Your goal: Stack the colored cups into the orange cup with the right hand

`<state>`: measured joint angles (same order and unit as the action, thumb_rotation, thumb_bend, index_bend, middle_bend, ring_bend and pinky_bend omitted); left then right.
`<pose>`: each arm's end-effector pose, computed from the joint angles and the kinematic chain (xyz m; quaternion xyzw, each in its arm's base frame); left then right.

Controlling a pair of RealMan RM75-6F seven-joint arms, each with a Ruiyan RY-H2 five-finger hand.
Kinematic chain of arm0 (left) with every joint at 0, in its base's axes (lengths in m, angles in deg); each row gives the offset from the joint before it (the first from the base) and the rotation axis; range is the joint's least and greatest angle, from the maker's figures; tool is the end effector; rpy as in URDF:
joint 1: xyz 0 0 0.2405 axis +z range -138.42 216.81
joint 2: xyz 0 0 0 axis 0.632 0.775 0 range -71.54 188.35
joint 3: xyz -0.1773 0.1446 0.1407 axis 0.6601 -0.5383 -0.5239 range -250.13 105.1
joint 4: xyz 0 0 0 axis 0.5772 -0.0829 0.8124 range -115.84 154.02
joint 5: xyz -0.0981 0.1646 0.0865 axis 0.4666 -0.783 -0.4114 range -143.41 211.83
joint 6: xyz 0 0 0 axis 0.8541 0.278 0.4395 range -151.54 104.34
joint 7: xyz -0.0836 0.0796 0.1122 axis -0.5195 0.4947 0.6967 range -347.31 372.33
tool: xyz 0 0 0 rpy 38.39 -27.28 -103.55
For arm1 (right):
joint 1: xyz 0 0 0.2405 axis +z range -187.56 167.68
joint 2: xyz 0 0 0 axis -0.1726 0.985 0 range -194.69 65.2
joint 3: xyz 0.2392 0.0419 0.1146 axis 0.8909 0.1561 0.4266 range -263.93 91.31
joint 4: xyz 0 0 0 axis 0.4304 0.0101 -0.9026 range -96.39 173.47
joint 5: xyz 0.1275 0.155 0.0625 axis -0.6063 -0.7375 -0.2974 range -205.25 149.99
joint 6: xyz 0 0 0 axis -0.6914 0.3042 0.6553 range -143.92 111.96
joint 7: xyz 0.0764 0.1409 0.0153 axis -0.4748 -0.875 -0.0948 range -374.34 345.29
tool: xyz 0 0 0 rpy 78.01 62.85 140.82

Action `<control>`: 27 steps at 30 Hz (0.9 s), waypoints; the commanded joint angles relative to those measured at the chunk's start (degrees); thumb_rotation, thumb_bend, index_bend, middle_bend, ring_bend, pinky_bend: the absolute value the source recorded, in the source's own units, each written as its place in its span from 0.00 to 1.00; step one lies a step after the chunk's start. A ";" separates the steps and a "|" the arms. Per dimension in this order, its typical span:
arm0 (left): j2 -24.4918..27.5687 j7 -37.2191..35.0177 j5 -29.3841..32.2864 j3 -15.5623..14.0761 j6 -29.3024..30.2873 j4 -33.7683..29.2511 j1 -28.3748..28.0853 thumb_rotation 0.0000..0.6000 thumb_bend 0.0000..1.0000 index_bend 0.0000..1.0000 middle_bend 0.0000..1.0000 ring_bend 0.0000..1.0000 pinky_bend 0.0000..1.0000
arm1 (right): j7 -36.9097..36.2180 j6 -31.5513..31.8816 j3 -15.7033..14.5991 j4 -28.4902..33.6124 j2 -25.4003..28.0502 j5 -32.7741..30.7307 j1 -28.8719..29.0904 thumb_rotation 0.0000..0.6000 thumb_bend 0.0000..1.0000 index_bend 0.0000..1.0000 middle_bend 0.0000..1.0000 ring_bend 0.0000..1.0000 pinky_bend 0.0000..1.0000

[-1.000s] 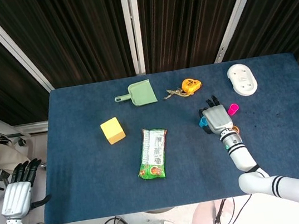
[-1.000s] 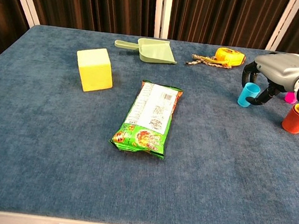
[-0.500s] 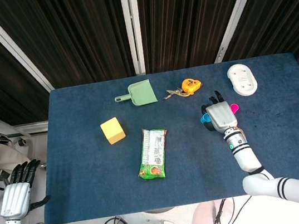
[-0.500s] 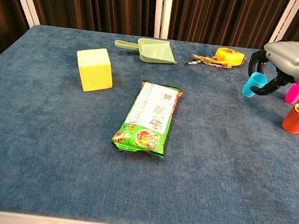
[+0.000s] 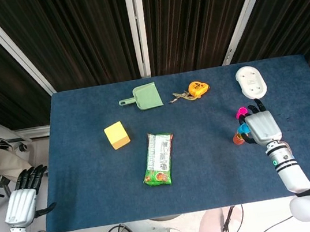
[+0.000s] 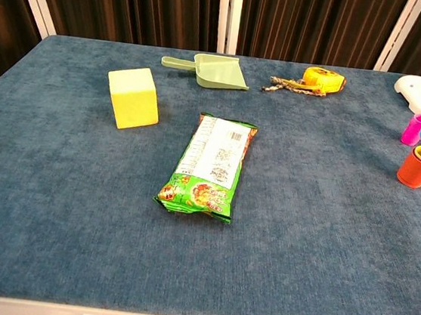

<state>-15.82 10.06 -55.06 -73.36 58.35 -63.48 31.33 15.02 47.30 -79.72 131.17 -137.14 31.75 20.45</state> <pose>-0.3280 0.2028 0.0982 -0.6353 -0.4066 -0.3895 0.5286 -0.2619 -0.3341 0.0829 0.7016 -0.3502 0.2529 0.5667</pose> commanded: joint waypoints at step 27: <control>0.30 -0.15 0.31 0.22 -0.37 -0.07 -0.30 1.00 0.08 0.08 0.04 0.00 0.00 | -2.29 -3.69 -0.67 -0.37 0.76 -0.40 0.72 1.00 0.11 0.27 0.36 0.09 0.00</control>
<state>-15.51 9.92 -54.75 -73.14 57.98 -63.56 31.02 12.81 43.58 -80.41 130.60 -136.64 31.35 21.23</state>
